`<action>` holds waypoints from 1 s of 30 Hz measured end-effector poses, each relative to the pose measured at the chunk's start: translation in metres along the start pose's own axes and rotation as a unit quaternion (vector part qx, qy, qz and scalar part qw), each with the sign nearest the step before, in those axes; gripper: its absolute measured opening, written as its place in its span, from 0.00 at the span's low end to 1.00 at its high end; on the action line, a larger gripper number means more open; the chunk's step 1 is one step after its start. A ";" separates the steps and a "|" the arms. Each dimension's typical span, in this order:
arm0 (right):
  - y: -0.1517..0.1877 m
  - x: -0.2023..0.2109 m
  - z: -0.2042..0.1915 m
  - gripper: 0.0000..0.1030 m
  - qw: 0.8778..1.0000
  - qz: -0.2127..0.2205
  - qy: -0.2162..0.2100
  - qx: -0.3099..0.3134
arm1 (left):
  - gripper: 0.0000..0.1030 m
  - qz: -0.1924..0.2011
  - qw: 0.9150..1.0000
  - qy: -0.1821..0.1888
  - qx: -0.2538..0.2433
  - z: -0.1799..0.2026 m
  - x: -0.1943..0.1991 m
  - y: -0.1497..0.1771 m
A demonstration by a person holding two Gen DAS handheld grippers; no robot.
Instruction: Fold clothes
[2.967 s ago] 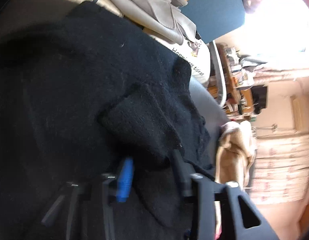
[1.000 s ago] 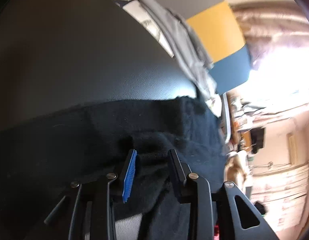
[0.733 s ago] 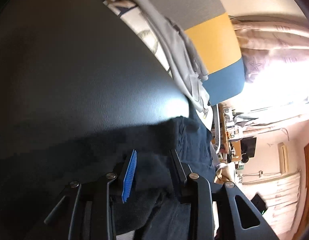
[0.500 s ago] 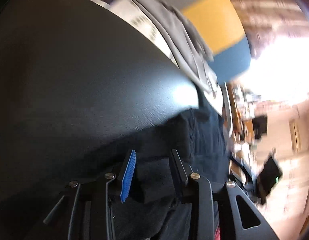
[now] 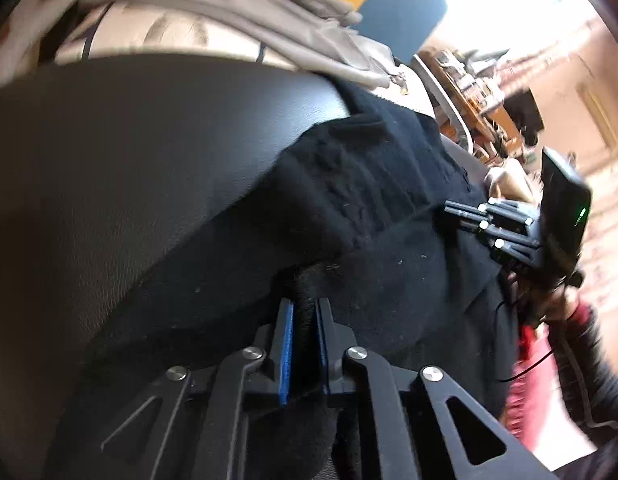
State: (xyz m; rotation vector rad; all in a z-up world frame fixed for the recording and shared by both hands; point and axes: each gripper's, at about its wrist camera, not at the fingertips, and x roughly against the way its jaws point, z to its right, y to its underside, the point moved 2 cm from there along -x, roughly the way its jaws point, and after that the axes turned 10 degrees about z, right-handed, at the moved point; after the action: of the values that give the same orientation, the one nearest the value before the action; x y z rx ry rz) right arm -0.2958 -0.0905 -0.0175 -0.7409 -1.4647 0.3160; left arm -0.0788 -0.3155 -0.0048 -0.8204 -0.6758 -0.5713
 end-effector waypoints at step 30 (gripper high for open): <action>0.020 0.081 -0.024 0.60 0.994 0.107 0.004 -0.017 | 0.40 0.144 0.963 0.059 0.220 -0.068 0.033 0.029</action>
State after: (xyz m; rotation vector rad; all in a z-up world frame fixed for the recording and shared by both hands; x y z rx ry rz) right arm -0.2585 -0.0315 0.0349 -0.9285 -1.3892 0.4511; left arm -0.0154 -0.3609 -0.0282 -0.4502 -0.5341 -0.1891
